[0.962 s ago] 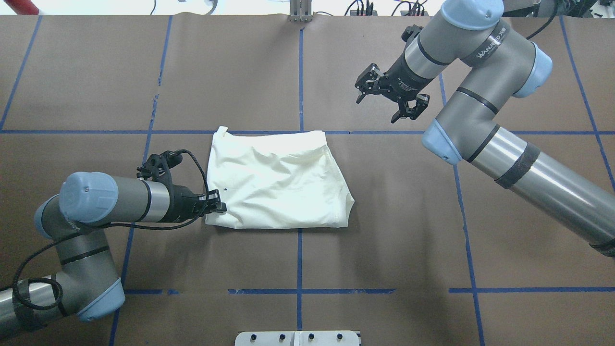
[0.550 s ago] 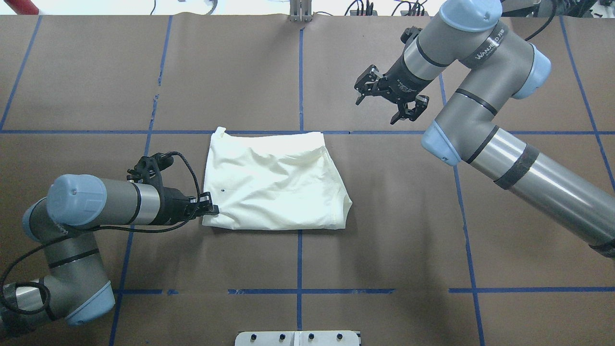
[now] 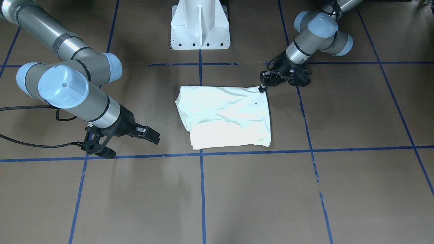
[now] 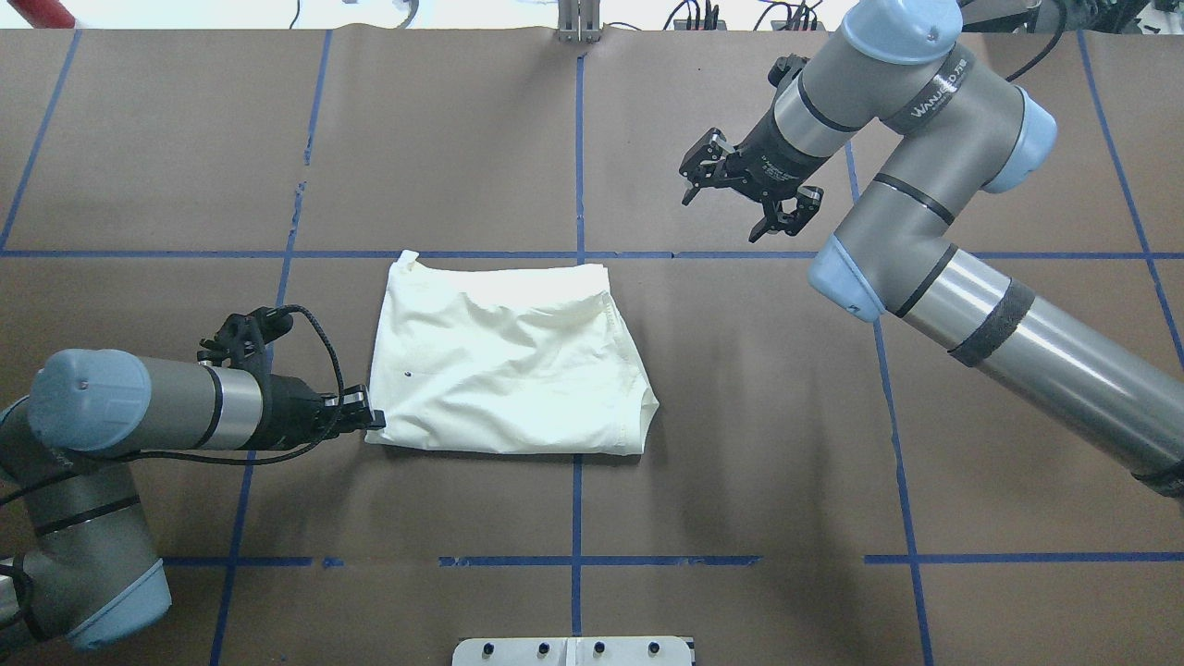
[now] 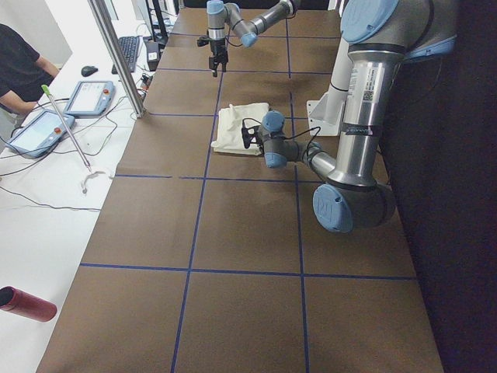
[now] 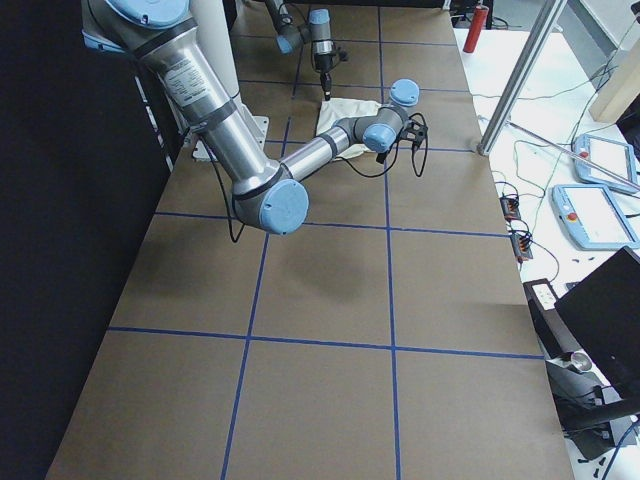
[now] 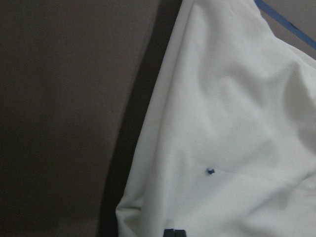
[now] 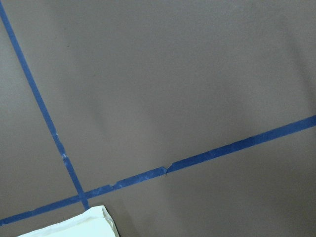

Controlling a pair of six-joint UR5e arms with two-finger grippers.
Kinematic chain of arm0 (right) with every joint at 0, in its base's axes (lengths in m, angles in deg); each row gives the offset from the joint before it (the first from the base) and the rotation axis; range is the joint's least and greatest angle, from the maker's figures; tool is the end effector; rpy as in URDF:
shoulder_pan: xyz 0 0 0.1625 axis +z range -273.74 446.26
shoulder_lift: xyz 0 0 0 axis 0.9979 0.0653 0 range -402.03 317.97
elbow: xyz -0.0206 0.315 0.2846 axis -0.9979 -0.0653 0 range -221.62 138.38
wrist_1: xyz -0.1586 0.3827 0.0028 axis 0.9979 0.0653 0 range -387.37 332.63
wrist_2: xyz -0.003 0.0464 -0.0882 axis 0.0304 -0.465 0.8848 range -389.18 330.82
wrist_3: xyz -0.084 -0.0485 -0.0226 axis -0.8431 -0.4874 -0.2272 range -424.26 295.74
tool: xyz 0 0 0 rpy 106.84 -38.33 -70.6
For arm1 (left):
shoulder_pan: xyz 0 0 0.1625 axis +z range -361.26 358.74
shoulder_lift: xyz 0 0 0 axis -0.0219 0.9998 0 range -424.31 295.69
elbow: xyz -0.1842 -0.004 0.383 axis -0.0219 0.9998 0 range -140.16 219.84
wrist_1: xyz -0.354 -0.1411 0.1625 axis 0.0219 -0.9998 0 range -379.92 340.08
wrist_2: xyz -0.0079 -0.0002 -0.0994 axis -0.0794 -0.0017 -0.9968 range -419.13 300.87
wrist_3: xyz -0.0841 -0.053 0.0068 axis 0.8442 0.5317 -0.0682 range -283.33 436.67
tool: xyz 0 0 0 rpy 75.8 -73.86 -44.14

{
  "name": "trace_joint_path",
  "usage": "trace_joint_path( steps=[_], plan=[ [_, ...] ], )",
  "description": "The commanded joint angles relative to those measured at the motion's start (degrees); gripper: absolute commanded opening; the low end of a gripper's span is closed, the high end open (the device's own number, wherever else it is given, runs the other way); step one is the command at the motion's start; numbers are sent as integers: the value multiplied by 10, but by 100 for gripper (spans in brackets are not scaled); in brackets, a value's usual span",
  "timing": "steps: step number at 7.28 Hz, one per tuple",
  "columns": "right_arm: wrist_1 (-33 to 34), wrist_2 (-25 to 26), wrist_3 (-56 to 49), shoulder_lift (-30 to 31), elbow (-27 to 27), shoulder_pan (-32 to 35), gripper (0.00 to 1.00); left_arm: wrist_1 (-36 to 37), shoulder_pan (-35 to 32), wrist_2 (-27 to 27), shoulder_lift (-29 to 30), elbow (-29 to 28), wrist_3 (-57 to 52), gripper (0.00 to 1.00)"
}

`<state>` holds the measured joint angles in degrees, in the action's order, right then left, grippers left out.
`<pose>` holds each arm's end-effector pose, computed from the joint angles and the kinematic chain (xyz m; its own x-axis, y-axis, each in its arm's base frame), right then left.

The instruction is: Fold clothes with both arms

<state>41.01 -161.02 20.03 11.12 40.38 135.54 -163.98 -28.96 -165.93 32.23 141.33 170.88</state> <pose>-0.4185 -0.5886 0.2837 0.4358 0.3927 0.8098 -0.1865 0.9197 -0.3456 0.4320 -0.3449 0.3978 0.2568 -0.2141 -0.9425 0.2209 0.9623 -0.1584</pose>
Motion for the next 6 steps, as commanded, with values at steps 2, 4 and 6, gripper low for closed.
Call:
trace_joint_path(
  steps=[2,4,6],
  plan=[
    [-1,1,3,0,-2,-5,100,1,3,4,-13,-7,1,0],
    [-1,1,4,-1,-2,-5,100,16,2,3,-12,-8,0,0],
    [-2,1,4,4,3,-4,100,24,-2,-1,-42,13,-4,0]
  ],
)
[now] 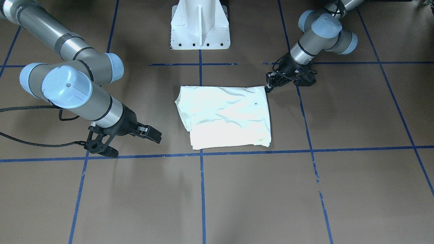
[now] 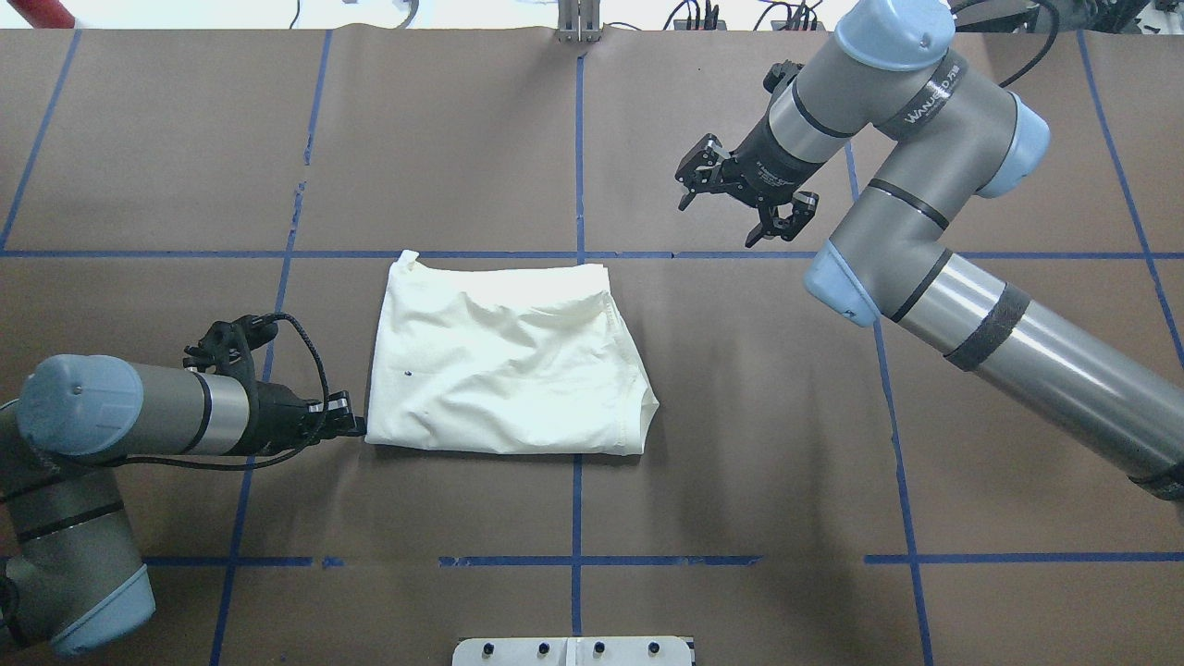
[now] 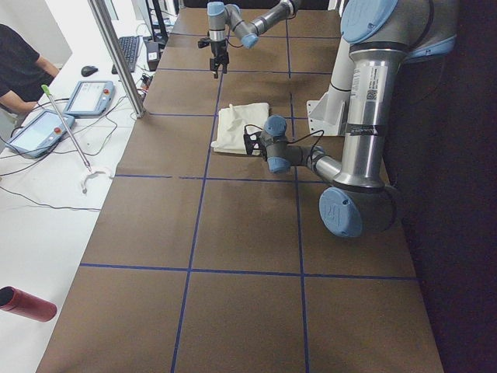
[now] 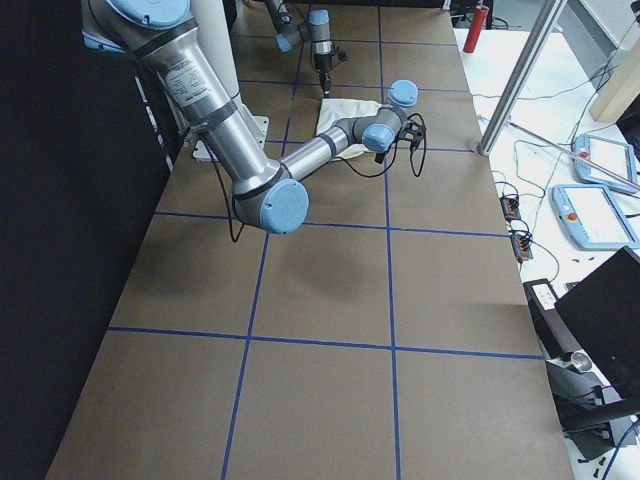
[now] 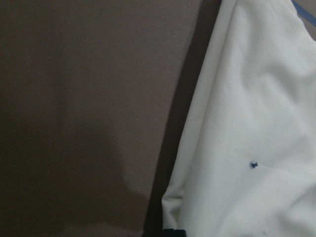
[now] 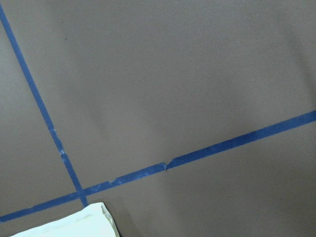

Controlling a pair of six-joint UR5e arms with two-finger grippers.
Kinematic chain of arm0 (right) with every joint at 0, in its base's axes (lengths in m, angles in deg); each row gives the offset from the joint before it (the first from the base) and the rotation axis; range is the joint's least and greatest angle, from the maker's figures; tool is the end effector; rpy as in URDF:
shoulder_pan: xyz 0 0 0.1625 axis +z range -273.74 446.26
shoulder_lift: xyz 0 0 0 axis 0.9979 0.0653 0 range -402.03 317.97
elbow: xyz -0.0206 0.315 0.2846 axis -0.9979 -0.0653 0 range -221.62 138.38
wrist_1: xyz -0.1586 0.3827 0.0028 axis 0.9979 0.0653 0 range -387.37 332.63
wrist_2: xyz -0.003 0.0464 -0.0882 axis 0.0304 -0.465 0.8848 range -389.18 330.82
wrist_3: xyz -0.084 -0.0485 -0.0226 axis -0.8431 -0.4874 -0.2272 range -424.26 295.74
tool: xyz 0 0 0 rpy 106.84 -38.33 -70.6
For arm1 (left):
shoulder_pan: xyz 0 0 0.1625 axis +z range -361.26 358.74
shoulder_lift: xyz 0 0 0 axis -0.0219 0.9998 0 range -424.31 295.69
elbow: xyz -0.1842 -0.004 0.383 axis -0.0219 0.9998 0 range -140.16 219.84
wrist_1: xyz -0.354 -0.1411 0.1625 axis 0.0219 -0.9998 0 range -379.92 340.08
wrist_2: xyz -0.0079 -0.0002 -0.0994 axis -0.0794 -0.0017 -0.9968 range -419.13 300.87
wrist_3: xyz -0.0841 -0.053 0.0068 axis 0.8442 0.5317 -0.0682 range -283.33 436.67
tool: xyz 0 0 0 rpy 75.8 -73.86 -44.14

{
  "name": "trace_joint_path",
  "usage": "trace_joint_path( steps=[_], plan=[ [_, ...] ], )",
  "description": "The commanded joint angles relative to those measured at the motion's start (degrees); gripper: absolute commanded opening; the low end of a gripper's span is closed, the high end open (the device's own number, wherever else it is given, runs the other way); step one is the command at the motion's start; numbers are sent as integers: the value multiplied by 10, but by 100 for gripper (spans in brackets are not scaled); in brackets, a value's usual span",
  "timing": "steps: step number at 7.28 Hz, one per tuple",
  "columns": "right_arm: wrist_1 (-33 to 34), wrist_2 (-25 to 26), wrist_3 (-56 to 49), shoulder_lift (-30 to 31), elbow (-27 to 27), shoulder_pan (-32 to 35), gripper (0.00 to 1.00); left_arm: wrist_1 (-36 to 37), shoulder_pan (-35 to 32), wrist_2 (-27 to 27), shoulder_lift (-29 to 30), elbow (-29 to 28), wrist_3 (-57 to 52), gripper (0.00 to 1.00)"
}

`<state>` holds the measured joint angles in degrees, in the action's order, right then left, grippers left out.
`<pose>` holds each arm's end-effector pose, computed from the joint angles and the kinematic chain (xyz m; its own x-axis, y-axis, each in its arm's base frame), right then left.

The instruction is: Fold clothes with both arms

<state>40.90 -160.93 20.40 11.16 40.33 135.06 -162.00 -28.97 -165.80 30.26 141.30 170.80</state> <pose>-0.4234 -0.5852 0.2844 0.4379 0.3947 0.8077 -0.1829 0.9188 -0.3498 0.4263 -0.3422 0.4209 0.3141 -0.2429 -0.9178 0.2330 0.9569 -0.1735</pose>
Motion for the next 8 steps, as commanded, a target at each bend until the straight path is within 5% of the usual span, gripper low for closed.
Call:
trace_joint_path(
  steps=[1,4,5,7,8],
  plan=[
    [0,0,-1,19,21,6,100,5,-11,-4,-69,50,-50,0],
    [5,15,-35,123,120,36,100,4,-146,-86,-156,91,-255,0],
    [9,60,-25,121,140,-11,90,4,-195,-118,-177,91,-318,0],
    [34,174,52,86,160,-137,0,5,-266,-149,-200,84,-422,0],
    [34,189,56,68,153,-175,0,5,-270,-150,-200,84,-428,0]
  ],
)
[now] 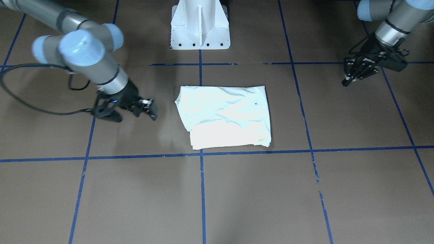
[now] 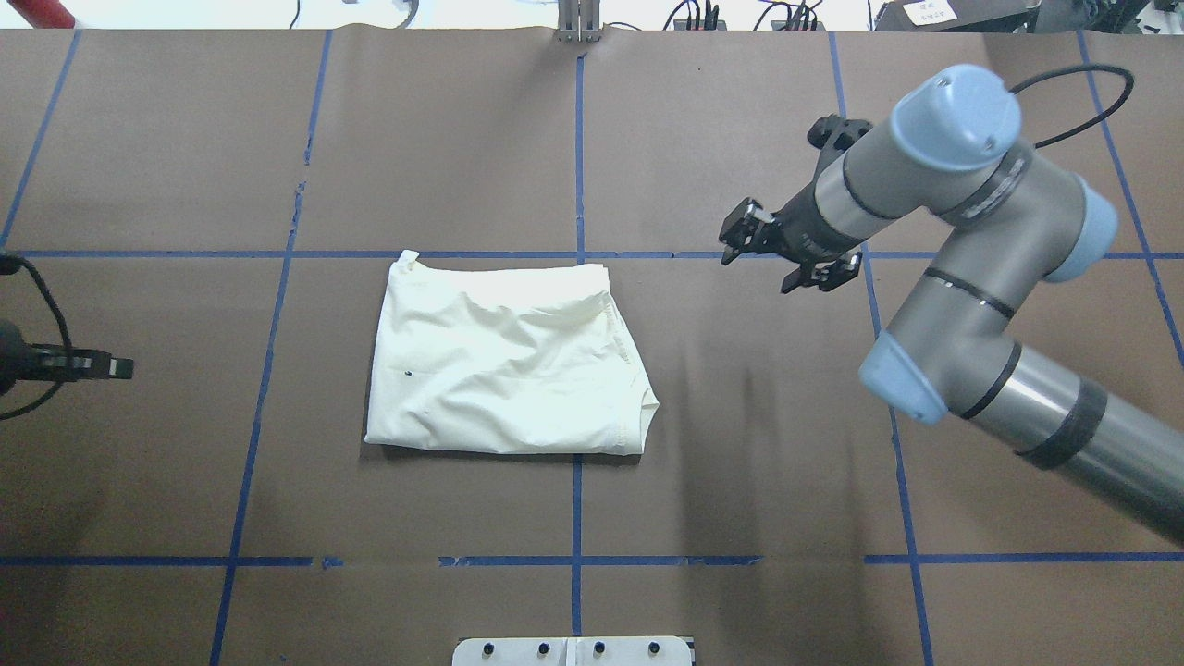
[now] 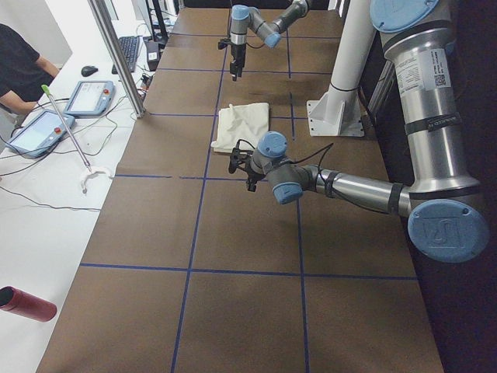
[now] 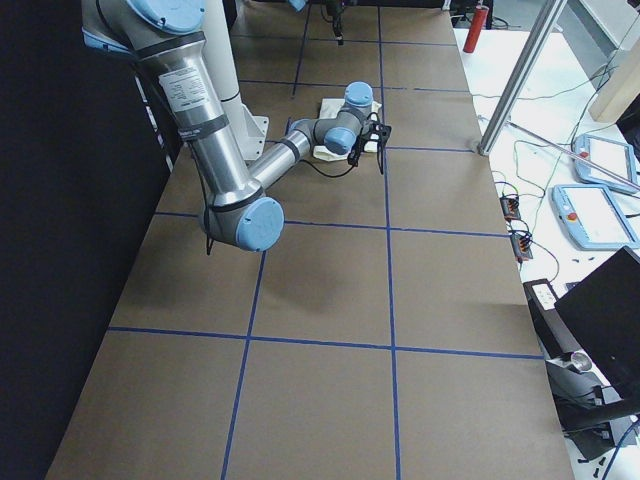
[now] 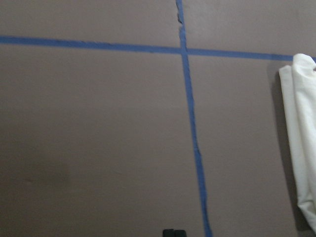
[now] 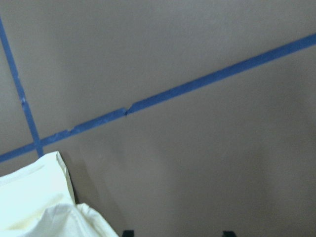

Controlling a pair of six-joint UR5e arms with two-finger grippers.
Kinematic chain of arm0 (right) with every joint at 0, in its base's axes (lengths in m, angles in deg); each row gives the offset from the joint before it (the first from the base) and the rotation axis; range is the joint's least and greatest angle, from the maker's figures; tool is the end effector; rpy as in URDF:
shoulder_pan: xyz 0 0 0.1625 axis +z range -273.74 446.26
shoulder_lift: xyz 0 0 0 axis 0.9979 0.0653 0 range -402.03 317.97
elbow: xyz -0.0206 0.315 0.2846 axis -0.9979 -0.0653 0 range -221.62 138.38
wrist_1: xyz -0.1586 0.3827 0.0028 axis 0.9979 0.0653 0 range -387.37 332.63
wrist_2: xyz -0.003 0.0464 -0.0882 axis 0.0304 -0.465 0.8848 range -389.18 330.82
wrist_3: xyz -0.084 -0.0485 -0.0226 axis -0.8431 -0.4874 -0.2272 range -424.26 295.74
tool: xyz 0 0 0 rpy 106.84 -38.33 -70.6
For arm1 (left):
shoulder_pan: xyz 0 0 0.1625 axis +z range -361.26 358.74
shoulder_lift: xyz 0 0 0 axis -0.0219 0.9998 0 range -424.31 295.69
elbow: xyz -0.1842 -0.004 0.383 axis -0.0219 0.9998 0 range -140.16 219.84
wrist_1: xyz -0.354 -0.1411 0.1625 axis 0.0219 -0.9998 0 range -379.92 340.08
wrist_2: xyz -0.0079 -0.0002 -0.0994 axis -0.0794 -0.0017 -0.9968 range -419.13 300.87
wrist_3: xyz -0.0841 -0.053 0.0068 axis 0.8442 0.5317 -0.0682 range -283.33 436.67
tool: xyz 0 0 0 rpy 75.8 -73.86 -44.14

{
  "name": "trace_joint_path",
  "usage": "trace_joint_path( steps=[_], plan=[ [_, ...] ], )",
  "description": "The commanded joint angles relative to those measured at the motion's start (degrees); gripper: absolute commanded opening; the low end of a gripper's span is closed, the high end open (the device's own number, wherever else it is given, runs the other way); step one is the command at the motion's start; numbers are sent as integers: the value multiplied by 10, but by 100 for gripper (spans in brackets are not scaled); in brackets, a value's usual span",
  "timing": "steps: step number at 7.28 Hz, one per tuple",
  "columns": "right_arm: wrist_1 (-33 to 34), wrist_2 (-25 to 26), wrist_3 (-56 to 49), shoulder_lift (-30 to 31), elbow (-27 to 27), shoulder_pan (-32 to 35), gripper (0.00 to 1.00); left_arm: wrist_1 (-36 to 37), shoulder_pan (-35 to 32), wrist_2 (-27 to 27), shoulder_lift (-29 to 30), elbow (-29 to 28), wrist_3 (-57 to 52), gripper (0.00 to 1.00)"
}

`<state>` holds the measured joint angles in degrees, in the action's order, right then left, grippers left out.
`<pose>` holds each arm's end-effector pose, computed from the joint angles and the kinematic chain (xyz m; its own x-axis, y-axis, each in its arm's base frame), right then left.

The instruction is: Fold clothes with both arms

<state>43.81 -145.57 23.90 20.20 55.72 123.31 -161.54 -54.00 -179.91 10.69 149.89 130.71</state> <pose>-0.4649 -0.4624 0.2849 0.4777 0.3245 0.8164 -0.2377 0.9424 -0.2355 0.1809 -0.3738 0.5022 0.5188 0.1513 -0.8414 0.1486 0.9533 0.2631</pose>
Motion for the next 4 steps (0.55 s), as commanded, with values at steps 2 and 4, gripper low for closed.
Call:
trace_joint_path(
  steps=[2,4],
  plan=[
    [3,71,20,-80,-63,-80,0,0,-23,-8,-5,0,-27,0],
    [1,75,17,-144,-127,-81,0,0,-24,-8,-5,0,-27,0]
  ],
)
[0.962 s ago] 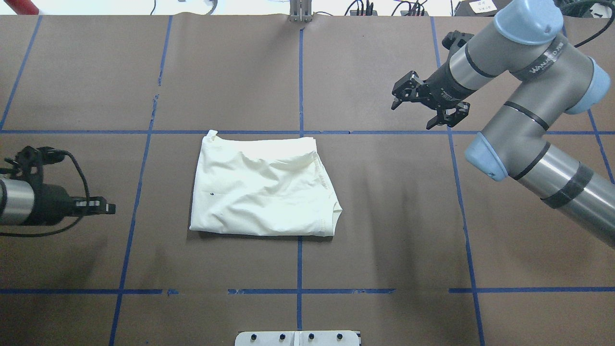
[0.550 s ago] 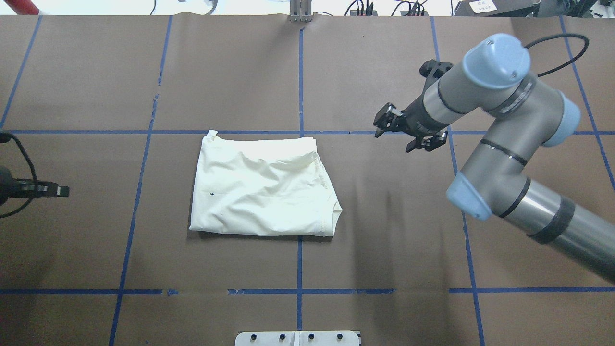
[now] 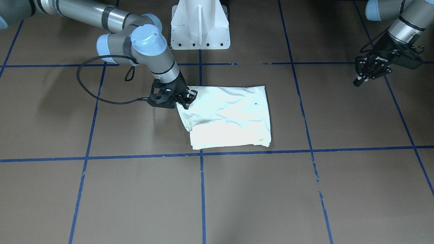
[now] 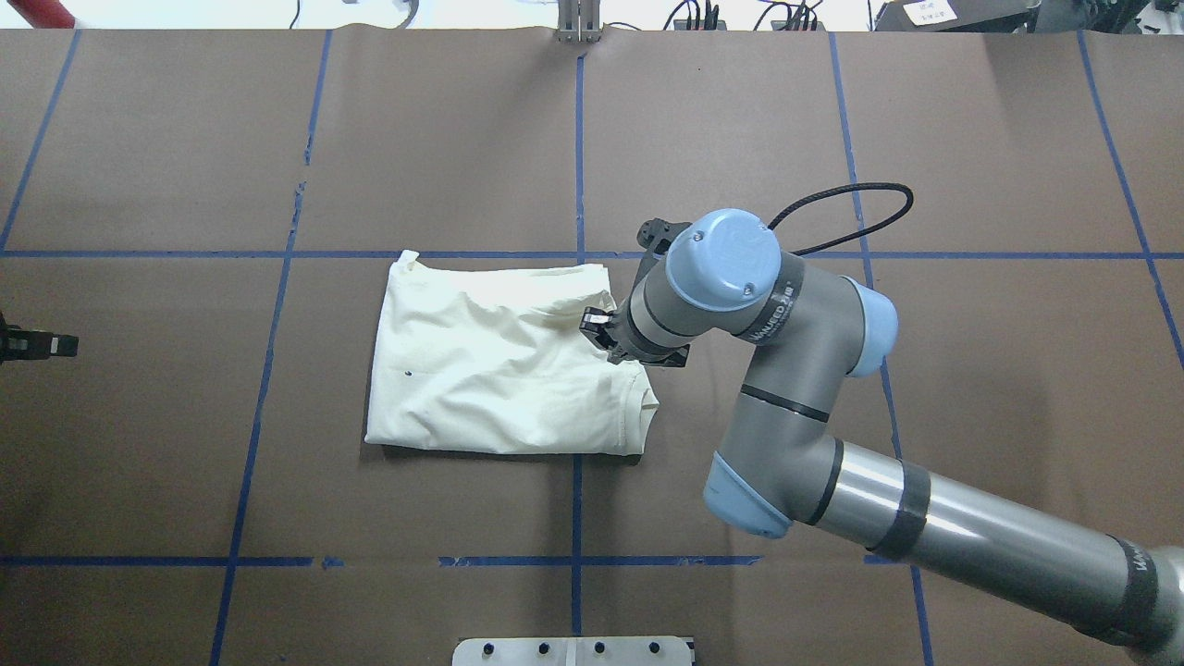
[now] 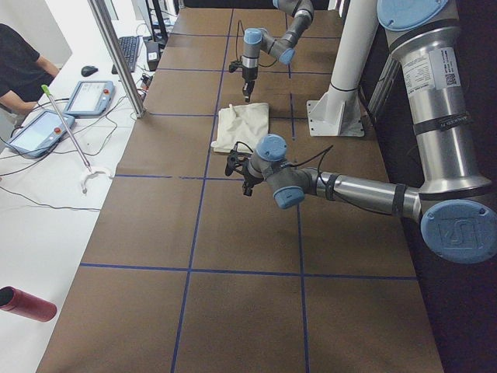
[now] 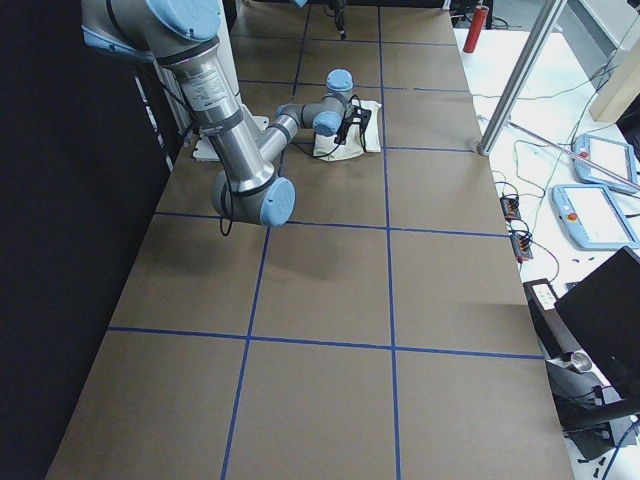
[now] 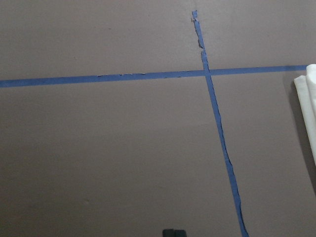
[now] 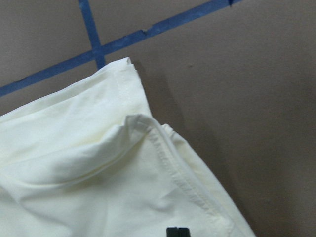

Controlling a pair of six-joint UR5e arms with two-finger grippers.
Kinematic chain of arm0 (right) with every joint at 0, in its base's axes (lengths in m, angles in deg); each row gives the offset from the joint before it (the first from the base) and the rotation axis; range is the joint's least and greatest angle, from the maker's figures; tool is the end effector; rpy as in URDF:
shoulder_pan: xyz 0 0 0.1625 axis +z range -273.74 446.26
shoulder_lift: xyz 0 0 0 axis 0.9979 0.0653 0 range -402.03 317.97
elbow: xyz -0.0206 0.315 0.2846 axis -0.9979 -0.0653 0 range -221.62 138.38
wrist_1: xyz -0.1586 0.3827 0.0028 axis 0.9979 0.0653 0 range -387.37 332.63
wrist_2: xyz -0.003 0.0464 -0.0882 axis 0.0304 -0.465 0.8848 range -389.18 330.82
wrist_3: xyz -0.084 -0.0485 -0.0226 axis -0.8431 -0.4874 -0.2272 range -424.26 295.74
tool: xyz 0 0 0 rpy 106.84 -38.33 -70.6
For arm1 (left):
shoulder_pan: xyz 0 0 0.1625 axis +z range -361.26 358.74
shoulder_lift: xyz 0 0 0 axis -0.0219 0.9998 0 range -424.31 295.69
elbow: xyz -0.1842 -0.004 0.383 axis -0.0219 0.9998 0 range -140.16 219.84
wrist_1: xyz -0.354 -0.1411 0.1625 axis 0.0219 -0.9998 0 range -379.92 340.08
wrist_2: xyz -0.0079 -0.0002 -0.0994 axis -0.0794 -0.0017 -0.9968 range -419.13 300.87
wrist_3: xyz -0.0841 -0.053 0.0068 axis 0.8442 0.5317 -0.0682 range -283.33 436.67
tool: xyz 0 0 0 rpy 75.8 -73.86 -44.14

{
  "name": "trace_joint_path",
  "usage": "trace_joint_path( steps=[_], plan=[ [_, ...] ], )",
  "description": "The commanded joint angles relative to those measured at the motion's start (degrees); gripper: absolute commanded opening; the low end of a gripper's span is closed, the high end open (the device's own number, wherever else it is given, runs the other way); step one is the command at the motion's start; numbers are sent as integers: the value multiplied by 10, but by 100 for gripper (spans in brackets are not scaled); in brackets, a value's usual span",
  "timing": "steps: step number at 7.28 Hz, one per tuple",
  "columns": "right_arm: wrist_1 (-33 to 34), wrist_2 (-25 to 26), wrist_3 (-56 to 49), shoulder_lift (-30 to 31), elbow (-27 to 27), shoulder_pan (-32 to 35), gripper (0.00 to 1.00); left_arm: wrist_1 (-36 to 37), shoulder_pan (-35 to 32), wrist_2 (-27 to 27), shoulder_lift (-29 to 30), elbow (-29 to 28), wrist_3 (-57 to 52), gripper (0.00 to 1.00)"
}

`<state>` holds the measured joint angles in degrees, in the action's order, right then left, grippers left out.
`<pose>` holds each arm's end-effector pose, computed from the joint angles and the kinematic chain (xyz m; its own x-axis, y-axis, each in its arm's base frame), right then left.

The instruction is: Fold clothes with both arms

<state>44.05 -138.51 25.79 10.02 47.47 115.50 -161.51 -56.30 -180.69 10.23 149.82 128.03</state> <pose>-0.5691 -0.4335 0.2322 0.4924 0.2765 0.8253 -0.2229 0.9566 -0.1875 0.1649 -0.3774 0.5058 0.5302 0.1703 -0.8306 0.1515 0.9448 0.2904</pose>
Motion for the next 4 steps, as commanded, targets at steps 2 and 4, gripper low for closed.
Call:
trace_joint_path(
  steps=[2,4],
  plan=[
    [-6,26,-7,-76,-94,-1,0,0,-1,1,-1,1,0,0],
    [-7,26,-13,-161,-200,19,0,0,-1,1,-1,2,0,0]
  ],
)
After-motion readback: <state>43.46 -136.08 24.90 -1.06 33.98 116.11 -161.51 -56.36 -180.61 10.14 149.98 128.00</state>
